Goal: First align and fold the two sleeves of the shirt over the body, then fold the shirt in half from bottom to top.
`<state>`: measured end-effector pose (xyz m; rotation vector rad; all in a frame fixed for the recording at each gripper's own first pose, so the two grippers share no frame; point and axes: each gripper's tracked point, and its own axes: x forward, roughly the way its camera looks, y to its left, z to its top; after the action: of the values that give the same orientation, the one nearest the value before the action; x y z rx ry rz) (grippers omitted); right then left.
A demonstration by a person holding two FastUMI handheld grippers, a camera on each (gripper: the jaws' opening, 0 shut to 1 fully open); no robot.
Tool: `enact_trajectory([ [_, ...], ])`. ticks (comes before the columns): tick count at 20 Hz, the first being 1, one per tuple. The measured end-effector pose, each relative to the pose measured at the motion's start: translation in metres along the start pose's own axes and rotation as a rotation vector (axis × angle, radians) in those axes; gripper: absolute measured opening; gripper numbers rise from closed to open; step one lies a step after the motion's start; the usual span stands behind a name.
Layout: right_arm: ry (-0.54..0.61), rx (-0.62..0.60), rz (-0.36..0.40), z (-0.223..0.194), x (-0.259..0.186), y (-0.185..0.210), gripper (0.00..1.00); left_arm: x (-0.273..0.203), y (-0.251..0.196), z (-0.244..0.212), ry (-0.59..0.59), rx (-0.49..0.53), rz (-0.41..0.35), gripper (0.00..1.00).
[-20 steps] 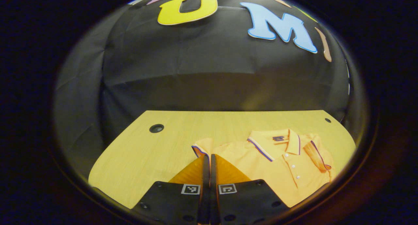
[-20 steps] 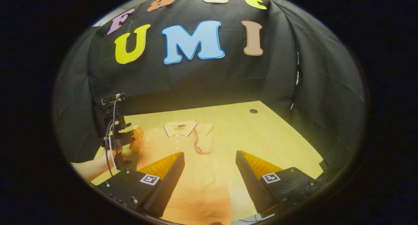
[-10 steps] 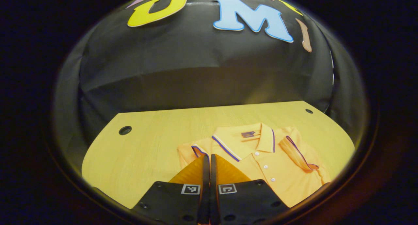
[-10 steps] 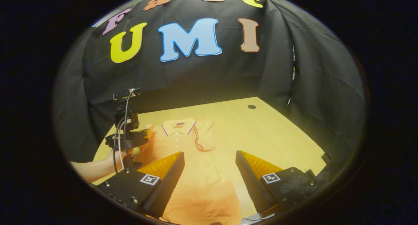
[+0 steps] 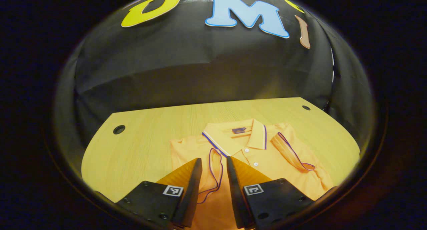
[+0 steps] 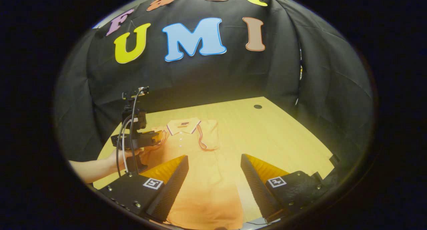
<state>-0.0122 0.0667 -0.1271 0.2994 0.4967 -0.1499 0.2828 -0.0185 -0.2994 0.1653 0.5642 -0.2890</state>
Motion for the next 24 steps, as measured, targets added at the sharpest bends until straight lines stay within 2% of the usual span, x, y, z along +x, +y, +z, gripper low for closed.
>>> enact_trajectory([
  [2, 0.016, -0.008, 0.019, -0.007, 0.003, -0.004, 0.98, -0.016, -0.004, 0.003, -0.016, 0.008, -0.001, 0.63],
  [3, 0.025, -0.011, 0.031, -0.013, 0.003, -0.006, 0.98, -0.026, -0.008, 0.002, -0.023, 0.008, -0.008, 0.64],
  [4, 0.036, -0.015, 0.041, -0.020, 0.001, -0.007, 0.98, -0.036, -0.012, 0.001, -0.026, 0.007, -0.013, 0.75],
  [6, 0.053, -0.027, 0.052, -0.031, 0.003, -0.012, 0.98, -0.058, -0.018, -0.006, -0.034, 0.009, -0.009, 0.86],
  [8, 0.075, -0.035, 0.067, -0.042, 0.003, -0.016, 0.98, -0.082, -0.020, -0.019, -0.027, 0.001, 0.014, 0.92],
  [11, 0.111, -0.053, 0.080, -0.071, -0.010, -0.027, 0.98, -0.122, -0.027, -0.044, -0.011, -0.012, 0.026, 0.96],
  [13, 0.136, -0.071, 0.087, -0.088, -0.015, -0.030, 0.95, -0.148, -0.034, -0.066, 0.006, -0.010, 0.026, 0.95],
  [14, 0.151, -0.084, 0.091, -0.096, -0.017, -0.032, 0.98, -0.162, -0.037, -0.075, 0.014, -0.011, 0.026, 0.95],
  [21, 0.222, -0.163, 0.117, -0.147, -0.037, -0.039, 0.98, -0.240, -0.058, -0.139, 0.051, -0.054, 0.030, 0.95],
  [23, 0.243, -0.173, 0.128, -0.160, -0.041, -0.039, 0.95, -0.260, -0.060, -0.156, 0.065, -0.075, 0.033, 0.95],
  [24, 0.253, -0.177, 0.133, -0.165, -0.044, -0.040, 0.98, -0.269, -0.061, -0.163, 0.071, -0.085, 0.035, 0.95],
])
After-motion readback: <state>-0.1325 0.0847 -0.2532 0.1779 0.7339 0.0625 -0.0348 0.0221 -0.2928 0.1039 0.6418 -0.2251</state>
